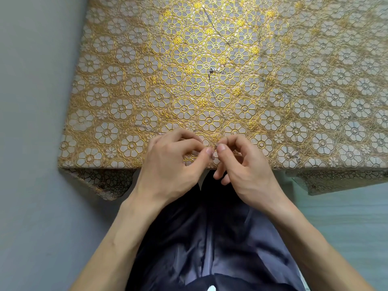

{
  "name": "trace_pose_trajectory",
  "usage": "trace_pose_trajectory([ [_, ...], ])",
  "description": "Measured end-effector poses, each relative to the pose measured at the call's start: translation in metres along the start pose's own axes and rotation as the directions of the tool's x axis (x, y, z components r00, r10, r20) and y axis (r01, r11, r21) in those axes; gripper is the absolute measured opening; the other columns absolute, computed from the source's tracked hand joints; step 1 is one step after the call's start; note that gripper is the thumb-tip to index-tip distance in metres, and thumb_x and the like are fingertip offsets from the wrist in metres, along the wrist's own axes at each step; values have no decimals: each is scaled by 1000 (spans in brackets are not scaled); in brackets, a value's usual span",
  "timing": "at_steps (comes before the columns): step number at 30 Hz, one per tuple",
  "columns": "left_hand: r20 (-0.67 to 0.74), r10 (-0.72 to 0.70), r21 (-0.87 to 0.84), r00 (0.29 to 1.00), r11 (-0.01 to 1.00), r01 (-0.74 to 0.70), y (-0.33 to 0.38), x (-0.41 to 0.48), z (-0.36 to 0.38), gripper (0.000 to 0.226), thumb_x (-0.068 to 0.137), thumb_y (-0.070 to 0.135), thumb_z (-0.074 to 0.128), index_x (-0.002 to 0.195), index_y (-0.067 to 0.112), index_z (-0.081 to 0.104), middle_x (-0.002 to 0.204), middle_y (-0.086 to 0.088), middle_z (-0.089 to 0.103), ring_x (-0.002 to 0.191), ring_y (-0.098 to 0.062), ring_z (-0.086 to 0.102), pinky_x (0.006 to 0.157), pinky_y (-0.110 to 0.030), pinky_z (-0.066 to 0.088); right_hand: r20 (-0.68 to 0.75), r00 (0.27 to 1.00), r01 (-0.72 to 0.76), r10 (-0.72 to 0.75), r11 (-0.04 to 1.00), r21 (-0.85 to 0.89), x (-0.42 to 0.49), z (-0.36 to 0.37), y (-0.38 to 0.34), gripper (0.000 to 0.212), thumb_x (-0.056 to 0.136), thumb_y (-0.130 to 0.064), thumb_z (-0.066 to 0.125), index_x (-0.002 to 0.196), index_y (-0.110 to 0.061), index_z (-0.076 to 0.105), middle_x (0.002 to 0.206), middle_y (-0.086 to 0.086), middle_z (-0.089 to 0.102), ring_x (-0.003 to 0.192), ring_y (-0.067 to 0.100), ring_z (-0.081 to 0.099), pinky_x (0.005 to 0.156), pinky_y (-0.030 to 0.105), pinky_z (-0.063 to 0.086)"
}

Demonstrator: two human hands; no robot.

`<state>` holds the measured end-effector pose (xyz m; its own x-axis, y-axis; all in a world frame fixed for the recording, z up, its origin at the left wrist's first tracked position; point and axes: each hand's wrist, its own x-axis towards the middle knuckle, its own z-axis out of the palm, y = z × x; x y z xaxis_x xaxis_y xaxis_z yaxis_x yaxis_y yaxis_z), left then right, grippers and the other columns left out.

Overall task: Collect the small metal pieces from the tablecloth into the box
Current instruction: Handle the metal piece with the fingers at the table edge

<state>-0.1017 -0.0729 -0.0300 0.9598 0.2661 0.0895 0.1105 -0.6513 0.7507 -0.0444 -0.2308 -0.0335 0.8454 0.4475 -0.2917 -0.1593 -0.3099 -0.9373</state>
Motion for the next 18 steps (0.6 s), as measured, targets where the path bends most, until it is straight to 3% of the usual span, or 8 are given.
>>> trace_pose_trajectory([
  [3,-9,-18,-16,1000,1000,18,2,3,0,13,87,39,66,87,28,73,90,12,67,79,-7,65,82,-51,52,3,1000,13,-13,1000,-7,-1,0,0,10,97,-32,56,88,-35,59,66,-9,63,57,16,68,55,40,52],
  [6,-12,-13,-29,1000,1000,13,6,3,-3,10,85,36,70,91,29,73,91,13,67,77,-4,64,81,-46,53,-8,1000,18,-18,1000,-13,-2,0,-1,13,100,-24,58,89,-30,60,63,-7,62,56,14,68,53,39,54],
  [12,-27,-27,-57,999,998,25,6,2,-6,7,84,32,74,88,30,78,93,11,69,78,-7,65,74,-29,53,-55,992,103,-116,976,-193,-3,3,0,9,99,-23,61,91,-25,60,68,-9,64,57,14,68,59,48,57],
  [18,-37,-37,-36,999,999,36,7,3,-4,8,83,32,74,86,26,78,93,11,69,77,-7,64,75,-27,52,-83,971,191,-224,937,-294,-3,5,4,10,96,-33,57,93,-24,59,78,-9,62,63,19,67,58,48,55],
])
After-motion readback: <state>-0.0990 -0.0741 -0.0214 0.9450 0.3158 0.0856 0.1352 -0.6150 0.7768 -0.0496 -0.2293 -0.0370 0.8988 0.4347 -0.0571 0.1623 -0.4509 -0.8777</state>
